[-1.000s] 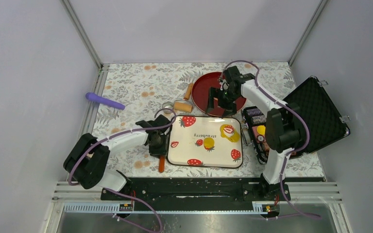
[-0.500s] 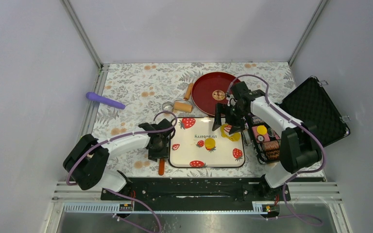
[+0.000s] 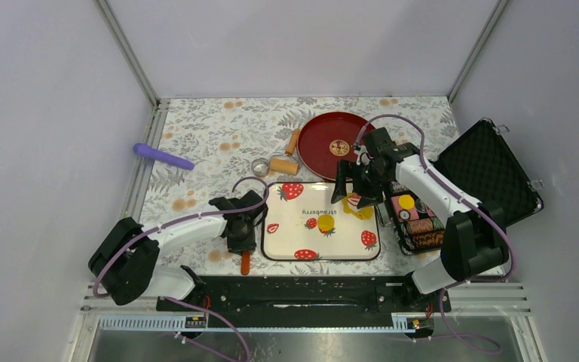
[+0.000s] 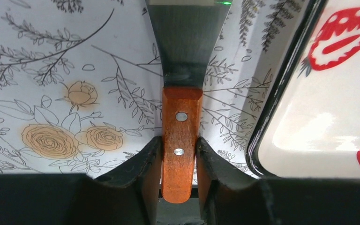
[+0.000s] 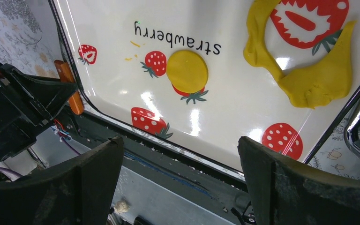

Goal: Roll out the dumpling wrappers from the dough

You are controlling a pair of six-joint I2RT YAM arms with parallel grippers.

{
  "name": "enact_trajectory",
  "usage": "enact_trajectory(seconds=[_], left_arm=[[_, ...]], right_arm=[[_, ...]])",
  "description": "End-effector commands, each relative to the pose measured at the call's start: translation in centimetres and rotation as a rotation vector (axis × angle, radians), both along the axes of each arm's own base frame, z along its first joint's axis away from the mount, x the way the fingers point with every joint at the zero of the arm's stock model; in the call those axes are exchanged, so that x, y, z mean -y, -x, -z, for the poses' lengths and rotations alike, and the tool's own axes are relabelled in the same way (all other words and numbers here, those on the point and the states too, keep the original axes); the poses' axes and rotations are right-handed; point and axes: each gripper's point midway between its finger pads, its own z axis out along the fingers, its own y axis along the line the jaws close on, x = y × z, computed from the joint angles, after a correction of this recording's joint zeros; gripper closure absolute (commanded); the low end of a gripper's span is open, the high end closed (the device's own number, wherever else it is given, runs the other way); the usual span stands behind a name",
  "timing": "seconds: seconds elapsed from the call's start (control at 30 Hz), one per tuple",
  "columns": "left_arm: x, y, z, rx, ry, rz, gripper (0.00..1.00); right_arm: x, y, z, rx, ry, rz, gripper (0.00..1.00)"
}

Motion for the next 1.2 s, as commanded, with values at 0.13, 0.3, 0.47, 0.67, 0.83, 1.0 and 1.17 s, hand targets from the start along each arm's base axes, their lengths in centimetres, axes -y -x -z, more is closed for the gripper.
enact_trajectory(seconds=[0.13, 0.3, 0.47, 0.67, 0.83, 1.0, 1.17], left_arm=[[-1.1, 1.3, 0.6, -0.015, -0.036, -0.051, 0.57], [-1.2, 1.4, 0.9, -0.028, -0.092, -0.036, 0.61], [-1.1, 1.4, 0.9, -0.023, -0.096, -0.042, 1.0], [-1.2, 0.9, -0.4, 0.021, -0.083, -0.062, 1.0], [-1.5, -0.3, -3.3, 0.13, -0.056, -0.096, 1.0], [-1.9, -1.0, -6.0, 0.221, -0.015, -0.097, 1.0], [-1.5, -1.1, -7.9, 0.269, 0.047, -0.069, 1.0]], right_arm=[[0.1, 0.9, 0.0, 0.017, 0.0, -0.023, 0.01], [0.1, 0.9, 0.2, 0.016, 0.001, -0.026, 0.01], [0.1, 1.0, 0.2, 0.025, -0.009, -0.031, 0.01], [-0.1, 1.3, 0.3, 0.025, -0.029, -0.035, 0.01], [0.3, 1.4, 0.4, 0.026, -0.025, -0.03, 0.0], [1.2, 1.4, 0.6, 0.029, -0.017, -0.009, 0.0], [2.6, 1.5, 1.1, 0.031, 0.009, 0.03, 0.01]])
